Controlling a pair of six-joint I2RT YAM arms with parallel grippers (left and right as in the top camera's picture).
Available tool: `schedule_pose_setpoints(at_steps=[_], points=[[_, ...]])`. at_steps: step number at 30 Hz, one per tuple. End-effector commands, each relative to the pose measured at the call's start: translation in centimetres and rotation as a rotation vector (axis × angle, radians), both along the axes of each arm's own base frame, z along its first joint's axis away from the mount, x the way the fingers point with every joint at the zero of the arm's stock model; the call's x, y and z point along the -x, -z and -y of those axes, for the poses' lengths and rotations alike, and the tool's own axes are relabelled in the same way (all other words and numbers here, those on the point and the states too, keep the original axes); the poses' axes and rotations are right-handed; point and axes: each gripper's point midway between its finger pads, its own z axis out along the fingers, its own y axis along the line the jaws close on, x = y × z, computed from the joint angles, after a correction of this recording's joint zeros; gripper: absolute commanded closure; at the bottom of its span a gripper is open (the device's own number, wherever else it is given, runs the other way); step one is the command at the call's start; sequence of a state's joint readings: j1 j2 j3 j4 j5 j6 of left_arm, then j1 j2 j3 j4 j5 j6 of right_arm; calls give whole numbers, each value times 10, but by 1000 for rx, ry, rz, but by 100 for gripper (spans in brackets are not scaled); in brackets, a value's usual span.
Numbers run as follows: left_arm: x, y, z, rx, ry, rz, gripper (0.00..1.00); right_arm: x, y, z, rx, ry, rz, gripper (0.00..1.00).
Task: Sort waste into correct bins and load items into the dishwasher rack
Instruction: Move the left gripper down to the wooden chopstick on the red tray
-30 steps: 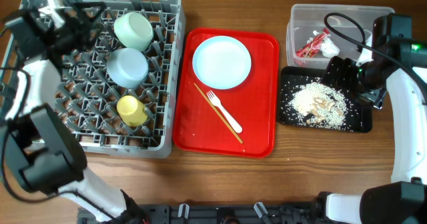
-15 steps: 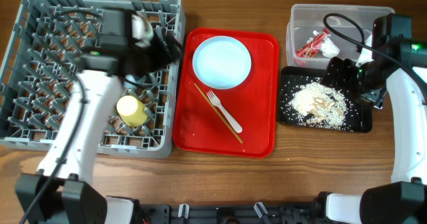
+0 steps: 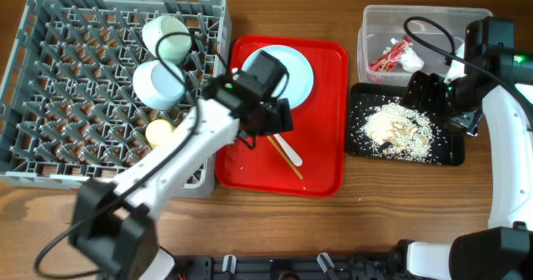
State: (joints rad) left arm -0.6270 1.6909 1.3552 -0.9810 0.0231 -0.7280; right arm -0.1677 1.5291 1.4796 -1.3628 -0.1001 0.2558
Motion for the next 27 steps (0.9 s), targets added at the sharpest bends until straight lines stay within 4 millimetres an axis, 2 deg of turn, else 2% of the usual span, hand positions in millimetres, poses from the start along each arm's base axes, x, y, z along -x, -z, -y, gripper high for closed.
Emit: schedule_pose_setpoints(at_steps=[1,6,8,18,27], points=[[-3,34,-10,-121,-146,-40,1,-2,-10,0,5,-17,33,0],[7,69,-15,-196,-166,-140,1,-1,-10,0,4,-17,29,0],[10,76,-16,-207,-164,-165,0,-1,-10,0,4,-17,28,0],[13,102,-12,-221,-158,-217,4,1,-9,0,3,-16,22,0],[15,106,-14,-233,-158,-231,10,4,-9,0,1,-16,11,0]])
